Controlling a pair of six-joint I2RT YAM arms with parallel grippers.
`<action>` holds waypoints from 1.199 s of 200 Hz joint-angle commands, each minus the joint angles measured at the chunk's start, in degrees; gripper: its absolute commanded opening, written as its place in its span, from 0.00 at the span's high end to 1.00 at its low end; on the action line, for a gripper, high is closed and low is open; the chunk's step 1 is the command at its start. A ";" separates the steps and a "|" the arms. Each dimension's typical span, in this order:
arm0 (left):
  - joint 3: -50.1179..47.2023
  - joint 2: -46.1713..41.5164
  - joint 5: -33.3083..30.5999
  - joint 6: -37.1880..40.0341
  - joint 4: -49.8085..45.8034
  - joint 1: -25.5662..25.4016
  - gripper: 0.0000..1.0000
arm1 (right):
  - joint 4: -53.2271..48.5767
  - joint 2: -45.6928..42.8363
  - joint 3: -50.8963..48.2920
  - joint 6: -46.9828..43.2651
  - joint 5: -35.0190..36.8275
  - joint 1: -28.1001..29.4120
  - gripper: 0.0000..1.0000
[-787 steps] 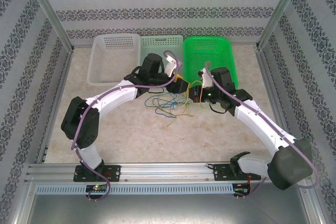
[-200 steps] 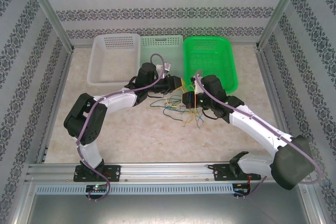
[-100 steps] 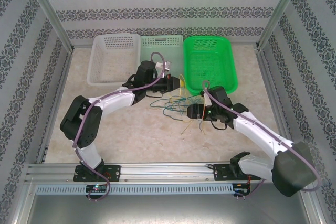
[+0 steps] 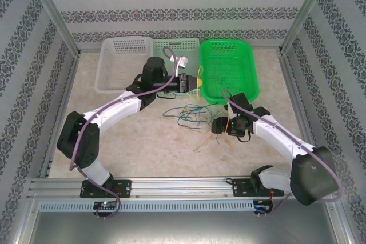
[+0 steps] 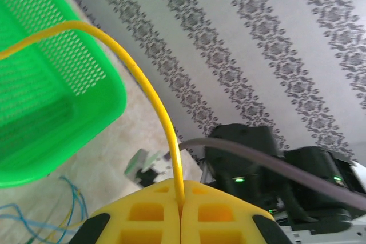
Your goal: Untangle the cables
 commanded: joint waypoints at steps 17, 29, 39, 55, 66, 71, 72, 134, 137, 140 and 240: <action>5.15 -3.31 2.71 4.17 -0.77 0.44 0.92 | -9.24 3.68 7.13 -5.79 11.31 2.28 0.22; 6.40 -3.58 2.64 4.56 -0.79 0.44 0.92 | -8.53 3.50 7.17 -5.81 12.32 2.49 0.21; 7.35 -3.58 2.57 5.44 -1.08 0.44 0.92 | -7.09 2.65 6.65 -5.04 13.28 2.36 0.21; 9.60 -2.74 1.79 7.97 -3.55 0.44 0.91 | -5.04 0.27 5.62 -3.49 14.56 1.93 0.21; 12.00 -1.50 1.77 9.25 -5.69 0.50 0.91 | -3.67 -1.92 4.80 -2.30 15.26 1.60 0.20; 13.05 -0.68 1.95 9.71 -6.31 0.47 0.91 | -2.98 -3.16 4.40 -1.71 15.46 1.39 0.20; 13.17 -0.46 1.99 9.76 -6.40 0.44 0.91 | -2.89 -3.42 4.31 -1.62 15.47 1.41 0.20; 18.78 8.30 8.46 -0.19 5.59 0.36 0.91 | 10.35 -18.10 0.32 5.55 4.33 -6.64 0.37; 18.62 8.33 8.59 -0.36 5.89 0.36 0.91 | 10.74 -18.27 0.41 5.87 3.53 -7.17 0.37; 18.40 8.29 8.69 -0.67 6.11 0.34 0.91 | 11.53 -18.43 0.71 6.29 1.88 -8.02 0.37; 14.67 3.72 7.39 6.40 -1.58 0.21 0.88 | -3.49 -4.29 5.05 -7.81 5.33 -0.97 0.21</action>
